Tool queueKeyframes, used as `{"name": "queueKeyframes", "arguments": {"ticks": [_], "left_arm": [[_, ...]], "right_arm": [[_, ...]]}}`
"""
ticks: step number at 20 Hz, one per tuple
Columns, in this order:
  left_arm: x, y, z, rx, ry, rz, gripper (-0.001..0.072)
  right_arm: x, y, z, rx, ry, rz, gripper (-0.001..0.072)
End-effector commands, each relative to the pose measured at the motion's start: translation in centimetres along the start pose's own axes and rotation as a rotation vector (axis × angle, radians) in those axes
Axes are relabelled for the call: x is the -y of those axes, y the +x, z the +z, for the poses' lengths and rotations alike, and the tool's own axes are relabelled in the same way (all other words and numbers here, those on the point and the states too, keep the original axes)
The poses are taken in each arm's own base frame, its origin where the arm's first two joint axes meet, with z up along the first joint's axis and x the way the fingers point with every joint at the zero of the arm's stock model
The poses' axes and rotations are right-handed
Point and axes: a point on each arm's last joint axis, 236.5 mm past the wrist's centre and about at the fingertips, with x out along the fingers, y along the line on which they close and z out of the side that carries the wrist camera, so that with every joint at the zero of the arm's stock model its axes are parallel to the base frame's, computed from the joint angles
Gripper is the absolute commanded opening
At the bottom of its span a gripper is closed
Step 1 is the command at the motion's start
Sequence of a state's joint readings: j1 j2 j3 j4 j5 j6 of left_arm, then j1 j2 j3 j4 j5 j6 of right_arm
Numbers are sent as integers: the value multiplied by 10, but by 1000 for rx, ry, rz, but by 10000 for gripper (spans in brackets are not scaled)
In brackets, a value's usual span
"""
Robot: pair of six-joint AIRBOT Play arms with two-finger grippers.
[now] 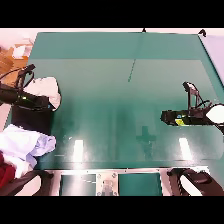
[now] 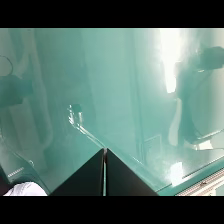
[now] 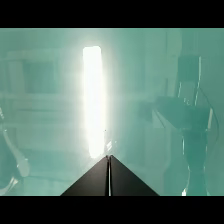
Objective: Fold the shirts.
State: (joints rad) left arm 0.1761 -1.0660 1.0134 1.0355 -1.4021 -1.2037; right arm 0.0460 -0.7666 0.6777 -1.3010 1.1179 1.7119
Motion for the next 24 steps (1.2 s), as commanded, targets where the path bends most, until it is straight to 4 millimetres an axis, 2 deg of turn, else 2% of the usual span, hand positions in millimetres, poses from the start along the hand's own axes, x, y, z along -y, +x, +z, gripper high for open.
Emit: {"name": "queueKeyframes", "arguments": {"ticks": [1,15,17,20,21,22,23,24], "left_arm": [[0,0,0,0,1,0,21],[1,0,0,3,0,-4,21],[6,0,12,51,-7,-25,21],[-5,-3,39,167,-21,20,22],[-14,-6,52,222,-14,56,147],[-30,-12,68,294,-13,128,541],[-49,-22,87,378,1,214,686],[-67,-35,103,444,37,309,683]], "right_arm": [[0,0,0,-1,0,0,14],[0,0,0,-1,-1,0,13],[0,0,0,0,0,0,13],[0,0,2,7,1,0,14],[-1,0,6,26,1,4,14],[-2,0,12,52,1,7,15],[-2,-1,19,79,1,11,27],[-3,-1,26,109,2,15,112]]}}
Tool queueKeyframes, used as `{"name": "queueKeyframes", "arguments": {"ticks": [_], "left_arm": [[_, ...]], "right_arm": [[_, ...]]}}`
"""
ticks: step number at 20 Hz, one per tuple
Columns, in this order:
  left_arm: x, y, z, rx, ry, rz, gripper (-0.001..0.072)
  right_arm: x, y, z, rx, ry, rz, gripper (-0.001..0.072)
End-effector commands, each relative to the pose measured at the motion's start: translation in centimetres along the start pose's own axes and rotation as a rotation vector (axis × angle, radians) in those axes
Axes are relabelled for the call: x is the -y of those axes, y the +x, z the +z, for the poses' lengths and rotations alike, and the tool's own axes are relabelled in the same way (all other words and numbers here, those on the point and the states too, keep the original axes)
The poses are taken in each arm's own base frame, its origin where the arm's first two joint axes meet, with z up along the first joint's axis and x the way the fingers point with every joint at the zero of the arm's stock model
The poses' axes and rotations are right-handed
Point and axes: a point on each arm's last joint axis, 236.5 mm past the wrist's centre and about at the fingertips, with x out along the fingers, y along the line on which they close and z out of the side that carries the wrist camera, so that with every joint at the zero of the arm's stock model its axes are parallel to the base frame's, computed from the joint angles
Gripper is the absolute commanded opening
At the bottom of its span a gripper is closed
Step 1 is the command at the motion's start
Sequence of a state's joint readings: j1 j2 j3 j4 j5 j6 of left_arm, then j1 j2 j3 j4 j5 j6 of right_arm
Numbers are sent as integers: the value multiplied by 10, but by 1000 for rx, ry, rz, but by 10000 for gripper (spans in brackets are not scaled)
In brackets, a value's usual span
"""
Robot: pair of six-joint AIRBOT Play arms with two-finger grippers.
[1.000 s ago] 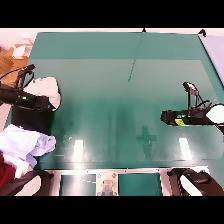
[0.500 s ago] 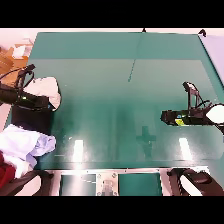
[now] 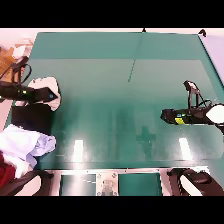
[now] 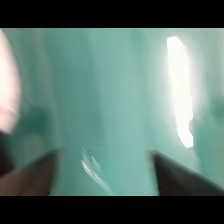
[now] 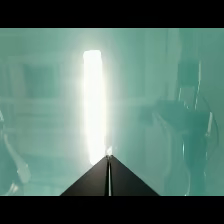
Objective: Fold the shirts.
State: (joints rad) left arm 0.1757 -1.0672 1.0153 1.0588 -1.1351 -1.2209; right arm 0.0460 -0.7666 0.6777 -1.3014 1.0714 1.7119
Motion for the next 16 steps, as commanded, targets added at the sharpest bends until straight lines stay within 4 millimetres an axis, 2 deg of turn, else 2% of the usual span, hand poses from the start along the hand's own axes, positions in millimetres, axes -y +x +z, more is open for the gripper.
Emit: {"name": "queueKeyframes", "arguments": {"ticks": [1,2,3,5,8,10,13,14,15,16], "left_arm": [[-61,-16,69,263,108,276,684],[-78,-20,82,290,159,353,685],[-96,-19,92,278,213,424,685],[-128,3,94,183,271,498,685],[-169,48,74,4,314,549,684],[-191,76,51,-107,335,564,684],[-207,104,28,-193,336,555,664],[-208,109,25,-202,335,551,487],[-209,110,26,-202,337,551,218],[-208,108,27,-203,336,552,31]], "right_arm": [[-3,-1,21,89,2,12,232],[-3,-1,26,112,2,15,318],[-4,-2,31,132,3,18,365],[-5,-3,37,155,10,22,373],[-5,-3,41,175,10,25,375],[-5,-3,42,176,10,25,432],[-6,-4,43,180,11,26,429],[-6,-4,42,180,11,26,429],[-6,-4,42,180,11,26,425],[-6,-4,42,179,20,27,391]]}}
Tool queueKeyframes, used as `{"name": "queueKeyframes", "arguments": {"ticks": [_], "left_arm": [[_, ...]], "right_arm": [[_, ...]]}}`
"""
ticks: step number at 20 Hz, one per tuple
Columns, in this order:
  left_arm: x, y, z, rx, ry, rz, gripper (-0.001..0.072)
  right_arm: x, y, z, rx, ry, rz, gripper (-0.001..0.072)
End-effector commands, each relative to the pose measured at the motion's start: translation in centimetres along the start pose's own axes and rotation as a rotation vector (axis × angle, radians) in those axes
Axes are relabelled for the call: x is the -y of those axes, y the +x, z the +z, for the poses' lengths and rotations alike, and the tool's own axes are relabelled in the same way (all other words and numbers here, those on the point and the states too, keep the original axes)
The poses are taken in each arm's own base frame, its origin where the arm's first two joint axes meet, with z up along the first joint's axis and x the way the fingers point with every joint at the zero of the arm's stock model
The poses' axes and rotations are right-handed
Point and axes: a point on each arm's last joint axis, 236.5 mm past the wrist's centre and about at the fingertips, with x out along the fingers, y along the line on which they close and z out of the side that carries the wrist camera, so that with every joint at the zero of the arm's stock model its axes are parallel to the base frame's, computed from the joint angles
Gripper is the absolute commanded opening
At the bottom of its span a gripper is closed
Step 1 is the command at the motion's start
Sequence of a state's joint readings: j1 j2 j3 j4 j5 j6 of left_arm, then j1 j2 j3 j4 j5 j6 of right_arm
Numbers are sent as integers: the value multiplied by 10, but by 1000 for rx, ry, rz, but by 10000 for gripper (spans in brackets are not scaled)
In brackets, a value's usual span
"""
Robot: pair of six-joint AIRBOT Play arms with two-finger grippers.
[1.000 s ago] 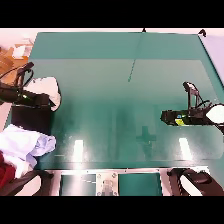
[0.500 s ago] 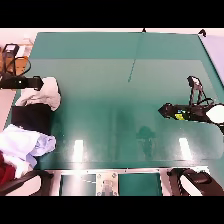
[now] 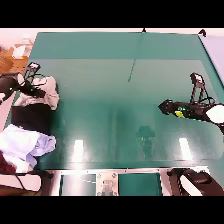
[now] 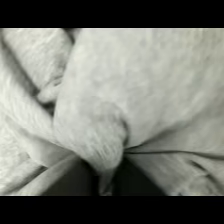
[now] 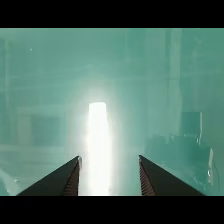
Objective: Fold the shirts.
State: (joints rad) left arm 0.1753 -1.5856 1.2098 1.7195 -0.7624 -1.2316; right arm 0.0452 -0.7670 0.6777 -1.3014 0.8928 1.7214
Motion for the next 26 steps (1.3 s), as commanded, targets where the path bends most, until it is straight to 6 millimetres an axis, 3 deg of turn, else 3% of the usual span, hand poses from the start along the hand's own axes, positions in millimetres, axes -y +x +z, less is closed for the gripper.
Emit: {"name": "queueKeyframes", "arguments": {"ticks": [1,2,4,5,6,7,8,10,12,13,16,19,20,21,22,24,26], "left_arm": [[-1,11,-6,-44,15,-2,20],[-1,4,-1,-48,-2,-16,19],[3,-22,21,-25,-73,-78,18],[11,-44,42,22,-126,-137,18],[22,-76,72,102,-169,-208,19],[34,-112,101,190,-186,-268,19],[51,-156,129,286,-179,-328,18],[101,-237,160,422,-115,-453,19],[163,-288,164,464,-27,-575,19],[194,-300,160,447,-8,-633,19],[279,-302,143,346,70,-749,19],[357,-265,117,202,161,-818,22],[382,-249,107,151,188,-837,143],[404,-235,98,105,210,-851,541],[418,-225,90,57,195,-867,720],[418,-220,87,13,162,-881,720],[383,-224,96,-4,140,-868,720]], "right_arm": [[-1,0,1,2,18,3,337],[-1,0,0,1,20,6,305],[-2,0,0,-2,36,11,156],[-2,-1,-1,-8,45,11,116],[1,-3,-1,-16,55,5,115],[6,-7,1,-24,70,-6,66],[13,-12,4,-28,90,-20,50],[27,-25,10,-32,109,-48,50],[40,-36,19,-20,124,-73,50],[46,-39,23,-11,138,-82,50],[57,-43,23,-13,173,-101,50],[51,-40,17,-47,192,-75,62],[46,-39,17,-53,204,-53,131],[40,-37,16,-58,219,-28,201],[35,-35,15,-67,233,-4,260],[25,-26,6,-105,259,45,377],[7,-9,-23,-186,266,128,433]]}}
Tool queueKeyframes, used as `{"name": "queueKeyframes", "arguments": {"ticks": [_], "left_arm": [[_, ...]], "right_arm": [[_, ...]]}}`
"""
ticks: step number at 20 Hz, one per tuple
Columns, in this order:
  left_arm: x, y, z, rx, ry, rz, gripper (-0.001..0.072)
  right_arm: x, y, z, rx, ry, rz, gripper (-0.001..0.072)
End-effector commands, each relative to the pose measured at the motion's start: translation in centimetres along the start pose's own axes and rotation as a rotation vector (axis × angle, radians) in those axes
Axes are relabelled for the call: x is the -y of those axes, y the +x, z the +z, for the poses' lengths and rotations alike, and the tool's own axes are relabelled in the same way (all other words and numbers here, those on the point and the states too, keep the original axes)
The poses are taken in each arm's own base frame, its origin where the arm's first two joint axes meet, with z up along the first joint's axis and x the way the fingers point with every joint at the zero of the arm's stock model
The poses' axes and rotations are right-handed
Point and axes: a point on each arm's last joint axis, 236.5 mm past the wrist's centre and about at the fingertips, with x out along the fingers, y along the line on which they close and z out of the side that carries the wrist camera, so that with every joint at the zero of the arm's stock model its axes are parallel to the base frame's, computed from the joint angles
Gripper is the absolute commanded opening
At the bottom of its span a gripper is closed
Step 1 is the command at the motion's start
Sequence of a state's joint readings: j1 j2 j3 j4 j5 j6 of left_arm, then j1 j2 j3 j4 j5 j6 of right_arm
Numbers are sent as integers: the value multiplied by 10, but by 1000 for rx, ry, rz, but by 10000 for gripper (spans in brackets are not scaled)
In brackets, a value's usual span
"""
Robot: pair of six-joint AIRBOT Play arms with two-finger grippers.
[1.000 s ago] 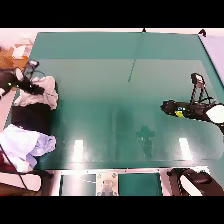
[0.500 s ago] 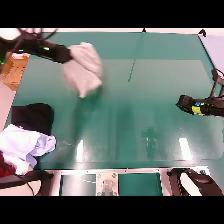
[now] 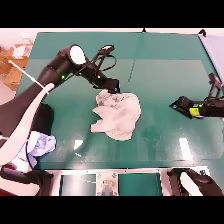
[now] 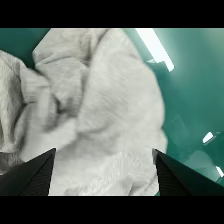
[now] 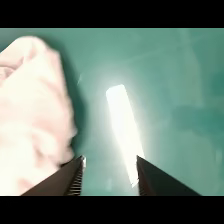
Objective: Fold the shirts.
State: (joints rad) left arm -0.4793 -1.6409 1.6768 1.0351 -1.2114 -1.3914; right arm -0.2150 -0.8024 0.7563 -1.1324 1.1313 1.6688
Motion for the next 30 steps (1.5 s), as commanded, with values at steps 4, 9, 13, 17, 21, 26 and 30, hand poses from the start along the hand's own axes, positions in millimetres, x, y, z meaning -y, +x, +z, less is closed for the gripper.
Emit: {"name": "queueKeyframes", "arguments": {"ticks": [4,9,13,17,21,26,30], "left_arm": [[-83,-77,-4,-43,-204,37,720],[-145,-98,-28,-46,-344,78,720],[-153,-82,-40,-69,-369,77,720],[-154,-78,-47,-87,-368,73,720],[-156,-78,-49,-96,-351,85,720],[-157,-74,-47,-79,-361,76,720],[-143,-29,-77,-143,-413,-7,720]], "right_arm": [[-19,73,-120,-282,49,148,433],[-41,123,-187,-391,77,186,432],[-70,154,-201,-457,49,214,428],[-100,146,-173,-466,-83,308,12],[-72,67,-124,-500,-153,278,12],[66,-8,-30,-188,1,-113,13],[90,9,-21,-149,146,-89,12]]}}
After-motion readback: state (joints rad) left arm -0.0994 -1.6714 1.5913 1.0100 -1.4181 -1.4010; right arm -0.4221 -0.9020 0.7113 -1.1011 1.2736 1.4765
